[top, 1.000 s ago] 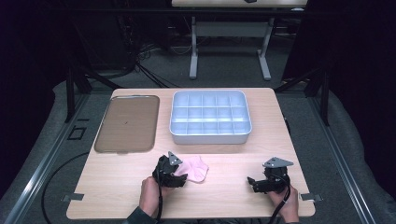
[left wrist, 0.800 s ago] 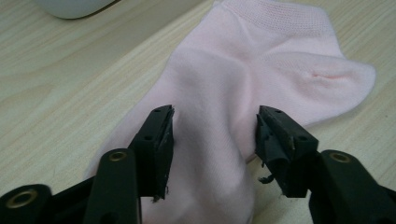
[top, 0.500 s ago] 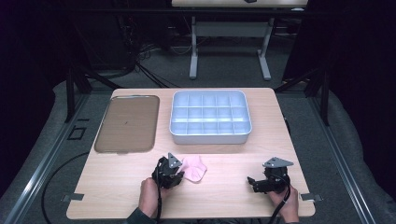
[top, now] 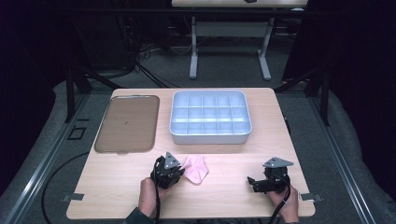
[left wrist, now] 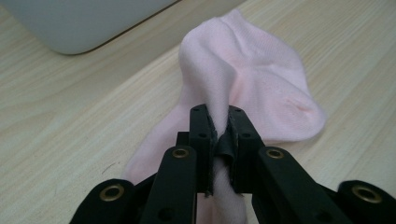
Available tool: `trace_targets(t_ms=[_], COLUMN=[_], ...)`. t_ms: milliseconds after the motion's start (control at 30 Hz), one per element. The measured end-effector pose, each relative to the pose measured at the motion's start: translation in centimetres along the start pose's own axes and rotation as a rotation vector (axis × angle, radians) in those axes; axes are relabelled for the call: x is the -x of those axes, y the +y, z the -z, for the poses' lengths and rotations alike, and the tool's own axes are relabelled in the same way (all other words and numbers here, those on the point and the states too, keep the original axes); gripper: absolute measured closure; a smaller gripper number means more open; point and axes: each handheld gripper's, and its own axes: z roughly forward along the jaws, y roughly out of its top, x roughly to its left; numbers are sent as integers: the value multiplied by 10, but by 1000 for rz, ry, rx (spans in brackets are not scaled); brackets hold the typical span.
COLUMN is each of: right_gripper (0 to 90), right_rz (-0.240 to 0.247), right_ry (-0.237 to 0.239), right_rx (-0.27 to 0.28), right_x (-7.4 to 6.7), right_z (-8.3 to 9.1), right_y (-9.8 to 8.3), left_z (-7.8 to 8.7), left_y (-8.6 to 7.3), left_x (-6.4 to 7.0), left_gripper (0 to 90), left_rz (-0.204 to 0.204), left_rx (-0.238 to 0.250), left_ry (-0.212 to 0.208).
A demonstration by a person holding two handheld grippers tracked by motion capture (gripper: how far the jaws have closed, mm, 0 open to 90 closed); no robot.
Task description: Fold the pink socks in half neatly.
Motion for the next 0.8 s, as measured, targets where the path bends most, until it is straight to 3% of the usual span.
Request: trace_targets(t_ms=[200, 500, 800], right_gripper=[0, 0, 0], right_rz=[0, 0, 1], right_ry=[1, -1, 0], right_rx=[-1, 0, -1], right_x=[0, 0, 0], right_z=[0, 0, 0], right_y=[0, 0, 0], left_z=[10, 24, 18], left_y=[9, 28, 39], left_x=[7, 25, 45], left_gripper=[822, 821, 818], left_rz=[-8, -60, -92], left_rx=[34, 87, 102], left_ry=[-16, -53, -89])
